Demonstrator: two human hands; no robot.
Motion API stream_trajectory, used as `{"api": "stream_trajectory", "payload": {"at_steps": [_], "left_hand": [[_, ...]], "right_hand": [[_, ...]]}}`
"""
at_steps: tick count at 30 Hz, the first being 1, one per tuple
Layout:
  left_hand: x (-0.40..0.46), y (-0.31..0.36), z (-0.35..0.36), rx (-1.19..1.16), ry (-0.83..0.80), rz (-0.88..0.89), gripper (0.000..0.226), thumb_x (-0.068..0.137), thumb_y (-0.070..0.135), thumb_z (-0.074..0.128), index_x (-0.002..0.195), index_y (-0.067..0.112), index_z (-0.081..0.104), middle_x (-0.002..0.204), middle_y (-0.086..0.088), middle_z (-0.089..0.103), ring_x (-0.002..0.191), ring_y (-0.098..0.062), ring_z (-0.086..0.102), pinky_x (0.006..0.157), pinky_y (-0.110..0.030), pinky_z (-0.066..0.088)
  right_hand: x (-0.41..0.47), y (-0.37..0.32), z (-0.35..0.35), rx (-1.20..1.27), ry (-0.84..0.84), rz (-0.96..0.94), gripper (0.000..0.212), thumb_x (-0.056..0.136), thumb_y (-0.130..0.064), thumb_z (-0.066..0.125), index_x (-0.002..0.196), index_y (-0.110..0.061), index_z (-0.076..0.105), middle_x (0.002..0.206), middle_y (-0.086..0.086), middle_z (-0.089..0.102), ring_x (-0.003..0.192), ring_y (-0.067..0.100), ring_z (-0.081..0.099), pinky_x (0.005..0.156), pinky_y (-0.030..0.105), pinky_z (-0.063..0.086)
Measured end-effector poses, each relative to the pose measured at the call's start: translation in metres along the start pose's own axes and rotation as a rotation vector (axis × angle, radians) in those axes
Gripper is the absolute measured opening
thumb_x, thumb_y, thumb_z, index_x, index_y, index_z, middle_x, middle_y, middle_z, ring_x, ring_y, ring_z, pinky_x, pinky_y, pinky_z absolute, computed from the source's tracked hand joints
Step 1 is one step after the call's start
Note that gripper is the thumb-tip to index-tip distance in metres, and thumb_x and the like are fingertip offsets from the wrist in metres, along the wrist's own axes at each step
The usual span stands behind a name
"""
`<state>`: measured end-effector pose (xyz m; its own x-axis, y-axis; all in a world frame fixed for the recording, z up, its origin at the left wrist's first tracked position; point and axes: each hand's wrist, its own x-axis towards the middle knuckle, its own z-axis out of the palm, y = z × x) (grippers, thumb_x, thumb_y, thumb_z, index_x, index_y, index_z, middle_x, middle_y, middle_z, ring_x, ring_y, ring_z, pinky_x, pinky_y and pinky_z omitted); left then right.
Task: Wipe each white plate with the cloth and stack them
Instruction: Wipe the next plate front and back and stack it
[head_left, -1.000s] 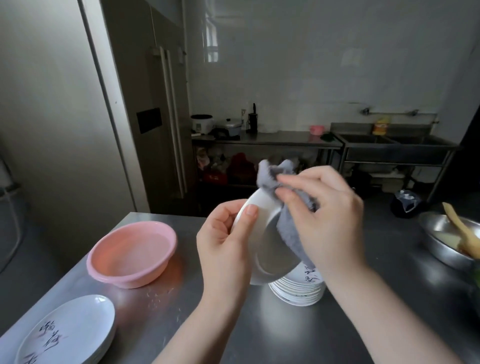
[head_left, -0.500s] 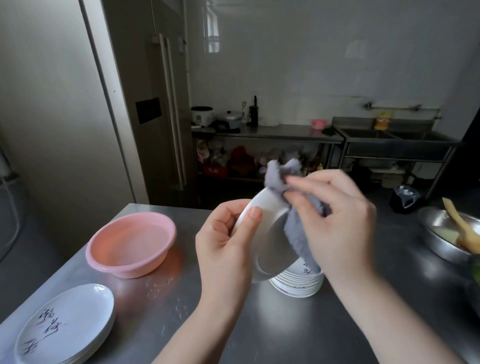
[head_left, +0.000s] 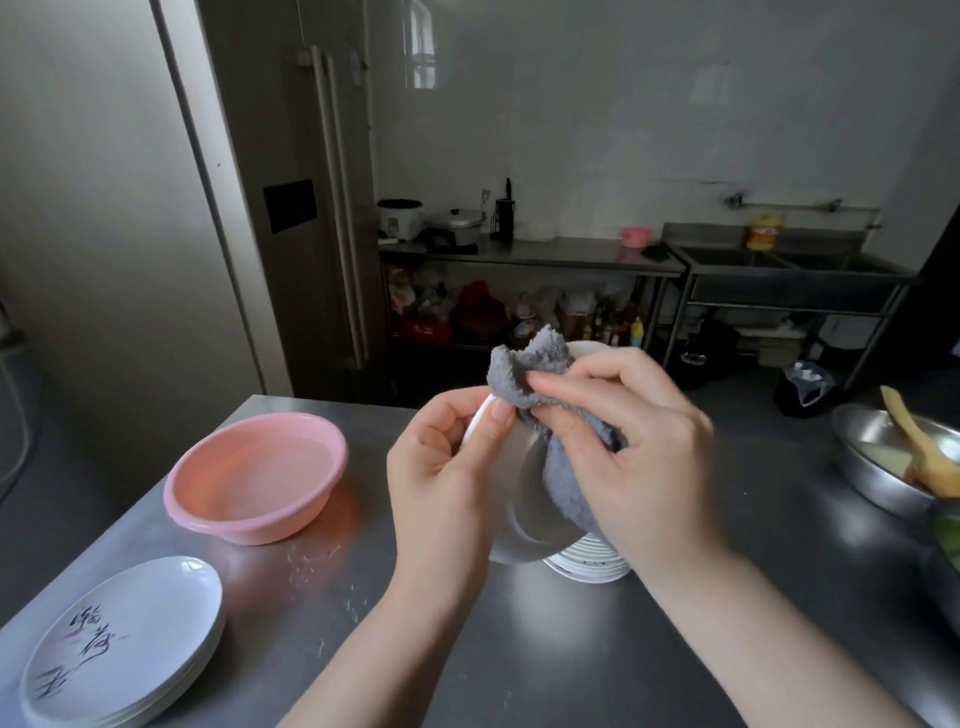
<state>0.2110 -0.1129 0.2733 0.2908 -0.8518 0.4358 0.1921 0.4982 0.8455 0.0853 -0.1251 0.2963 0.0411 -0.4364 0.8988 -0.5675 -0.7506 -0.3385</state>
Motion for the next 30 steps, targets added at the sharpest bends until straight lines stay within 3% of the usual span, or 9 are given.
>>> {"api": "stream_trajectory", "payload": {"at_steps": [3, 6, 11, 14, 19, 21, 24, 27, 30], "left_hand": [[0.010, 0.001, -0.004, -0.109, 0.039, -0.125, 0.005, 0.082, 0.021, 0.071, 0.080, 0.017, 0.074, 0.076, -0.005, 0.072, 0.066, -0.016, 0.063, 0.060, -0.025, 0.051], [0.018, 0.000, -0.009, -0.201, 0.099, -0.250, 0.011, 0.084, 0.024, 0.066, 0.080, 0.017, 0.073, 0.076, -0.002, 0.069, 0.067, -0.013, 0.062, 0.061, -0.024, 0.050], [0.029, -0.006, -0.015, -0.365, 0.185, -0.407, 0.023, 0.095, 0.026, 0.058, 0.091, 0.020, 0.080, 0.103, 0.003, 0.075, 0.096, -0.011, 0.070, 0.089, -0.034, 0.054], [0.036, -0.008, -0.012, -0.472, 0.281, -0.521, 0.033, 0.094, 0.028, 0.061, 0.122, 0.012, 0.068, 0.125, -0.003, 0.068, 0.115, -0.019, 0.064, 0.102, -0.043, 0.048], [0.035, -0.008, 0.003, -0.563, 0.333, -0.595, 0.035, 0.095, 0.030, 0.060, 0.120, 0.006, 0.066, 0.113, -0.009, 0.073, 0.099, -0.021, 0.071, 0.089, -0.044, 0.054], [0.034, -0.010, 0.009, -0.611, 0.334, -0.652, 0.041, 0.095, 0.034, 0.059, 0.124, 0.005, 0.062, 0.114, -0.014, 0.071, 0.098, -0.026, 0.071, 0.086, -0.046, 0.056], [0.031, -0.011, 0.013, -0.705, 0.309, -0.735, 0.046, 0.095, 0.039, 0.057, 0.126, 0.003, 0.060, 0.107, -0.022, 0.072, 0.086, -0.034, 0.073, 0.065, -0.045, 0.061], [0.034, -0.015, 0.009, -0.685, 0.349, -0.703, 0.039, 0.096, 0.035, 0.058, 0.122, 0.005, 0.064, 0.115, -0.017, 0.070, 0.099, -0.029, 0.070, 0.085, -0.047, 0.056], [0.029, -0.018, 0.012, -0.681, 0.338, -0.728, 0.046, 0.096, 0.039, 0.057, 0.107, -0.003, 0.071, 0.098, -0.019, 0.074, 0.081, -0.028, 0.074, 0.068, -0.039, 0.060]], "right_hand": [[0.018, 0.012, -0.005, -0.048, 0.022, 0.079, 0.018, 0.083, -0.008, 0.071, 0.098, -0.015, 0.076, 0.092, -0.002, 0.064, 0.089, 0.015, 0.061, 0.081, 0.027, 0.049], [0.028, 0.031, -0.010, -0.093, 0.014, 0.188, 0.017, 0.084, -0.011, 0.070, 0.098, -0.018, 0.076, 0.093, -0.005, 0.064, 0.089, 0.010, 0.061, 0.081, 0.024, 0.048], [0.005, 0.055, -0.013, -0.048, 0.106, 0.362, 0.015, 0.083, -0.006, 0.071, 0.093, -0.016, 0.075, 0.088, -0.010, 0.063, 0.085, -0.006, 0.058, 0.076, 0.006, 0.039], [-0.029, 0.054, -0.002, -0.030, 0.195, 0.414, 0.020, 0.081, -0.001, 0.072, 0.093, -0.017, 0.074, 0.088, -0.009, 0.062, 0.085, -0.006, 0.058, 0.074, 0.004, 0.039], [-0.072, 0.037, 0.025, -0.069, 0.351, 0.301, 0.020, 0.080, -0.006, 0.071, 0.097, -0.016, 0.074, 0.088, -0.005, 0.062, 0.078, 0.008, 0.059, 0.068, 0.021, 0.047], [-0.077, 0.028, 0.035, -0.100, 0.278, 0.184, 0.018, 0.080, -0.007, 0.071, 0.096, -0.014, 0.076, 0.087, -0.001, 0.064, 0.073, 0.014, 0.059, 0.067, 0.023, 0.048], [-0.073, 0.024, 0.038, -0.149, 0.127, 0.007, 0.016, 0.083, -0.005, 0.070, 0.096, -0.012, 0.077, 0.085, 0.001, 0.066, 0.074, 0.020, 0.061, 0.069, 0.029, 0.051], [-0.065, 0.035, 0.027, -0.180, 0.134, 0.026, 0.015, 0.085, -0.007, 0.068, 0.095, -0.013, 0.078, 0.085, 0.000, 0.067, 0.074, 0.018, 0.058, 0.068, 0.033, 0.051], [-0.064, 0.031, 0.031, -0.197, 0.092, 0.025, 0.018, 0.082, -0.005, 0.069, 0.096, -0.013, 0.077, 0.083, 0.000, 0.065, 0.073, 0.019, 0.058, 0.065, 0.033, 0.050]]}}
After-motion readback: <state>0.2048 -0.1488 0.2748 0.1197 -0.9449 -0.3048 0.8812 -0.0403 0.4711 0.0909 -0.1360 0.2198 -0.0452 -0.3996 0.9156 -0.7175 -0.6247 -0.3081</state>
